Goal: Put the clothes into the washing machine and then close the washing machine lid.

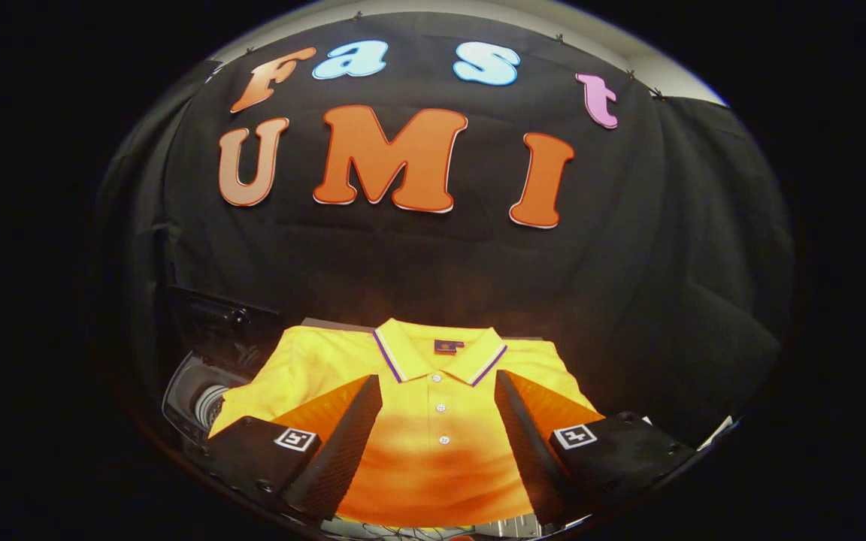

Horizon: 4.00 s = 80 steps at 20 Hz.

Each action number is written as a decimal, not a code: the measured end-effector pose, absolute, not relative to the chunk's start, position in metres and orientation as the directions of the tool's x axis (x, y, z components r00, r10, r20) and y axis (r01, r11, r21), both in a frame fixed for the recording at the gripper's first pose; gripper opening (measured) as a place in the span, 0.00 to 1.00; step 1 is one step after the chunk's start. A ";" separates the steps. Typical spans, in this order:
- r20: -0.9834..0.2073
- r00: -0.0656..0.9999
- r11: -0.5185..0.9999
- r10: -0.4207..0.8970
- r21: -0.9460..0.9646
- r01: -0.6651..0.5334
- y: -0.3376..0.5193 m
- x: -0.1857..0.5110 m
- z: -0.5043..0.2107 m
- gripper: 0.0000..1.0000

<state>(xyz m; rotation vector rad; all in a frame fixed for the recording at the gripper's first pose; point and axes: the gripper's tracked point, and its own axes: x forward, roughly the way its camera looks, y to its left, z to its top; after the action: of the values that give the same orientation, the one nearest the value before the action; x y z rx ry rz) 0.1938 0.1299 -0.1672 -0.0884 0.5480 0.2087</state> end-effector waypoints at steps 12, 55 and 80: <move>-0.674 0.695 0.961 0.253 0.092 -0.261 0.140 0.210 -0.243 0.99; -0.117 0.912 0.888 0.394 0.304 -0.344 0.289 0.091 0.004 0.08; -0.246 0.842 0.867 0.481 0.279 -0.413 0.556 0.079 -0.128 0.08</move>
<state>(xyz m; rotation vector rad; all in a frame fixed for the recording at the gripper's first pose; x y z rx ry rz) 0.0794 0.5560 -0.1280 0.2199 0.3164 0.4760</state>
